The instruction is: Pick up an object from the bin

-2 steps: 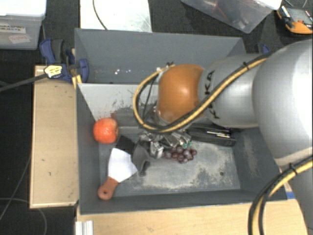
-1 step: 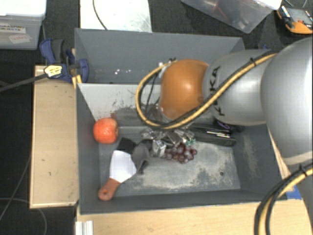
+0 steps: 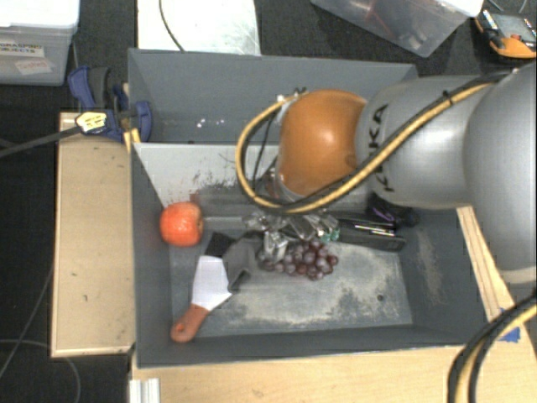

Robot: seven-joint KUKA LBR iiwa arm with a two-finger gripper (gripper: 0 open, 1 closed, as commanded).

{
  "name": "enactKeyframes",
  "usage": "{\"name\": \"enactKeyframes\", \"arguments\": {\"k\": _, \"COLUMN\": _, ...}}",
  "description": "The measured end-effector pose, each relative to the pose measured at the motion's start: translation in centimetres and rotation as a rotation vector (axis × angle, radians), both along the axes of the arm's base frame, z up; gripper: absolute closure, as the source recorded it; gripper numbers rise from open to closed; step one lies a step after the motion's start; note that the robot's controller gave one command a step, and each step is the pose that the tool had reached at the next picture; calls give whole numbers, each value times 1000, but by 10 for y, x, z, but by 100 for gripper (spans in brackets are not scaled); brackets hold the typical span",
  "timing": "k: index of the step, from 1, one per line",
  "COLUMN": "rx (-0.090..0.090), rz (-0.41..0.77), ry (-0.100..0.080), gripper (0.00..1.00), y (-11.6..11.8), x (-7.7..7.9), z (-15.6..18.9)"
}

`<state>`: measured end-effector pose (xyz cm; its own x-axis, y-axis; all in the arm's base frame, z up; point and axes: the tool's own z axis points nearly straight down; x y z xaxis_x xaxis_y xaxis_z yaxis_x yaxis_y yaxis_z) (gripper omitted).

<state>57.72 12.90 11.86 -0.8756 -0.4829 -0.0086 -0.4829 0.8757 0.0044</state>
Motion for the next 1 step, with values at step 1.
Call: {"name": "enactKeyframes", "arguments": {"k": 1, "rx": 0, "rz": -3, "ry": 6, "gripper": 100, "y": 0, "x": -2, "z": 27}}
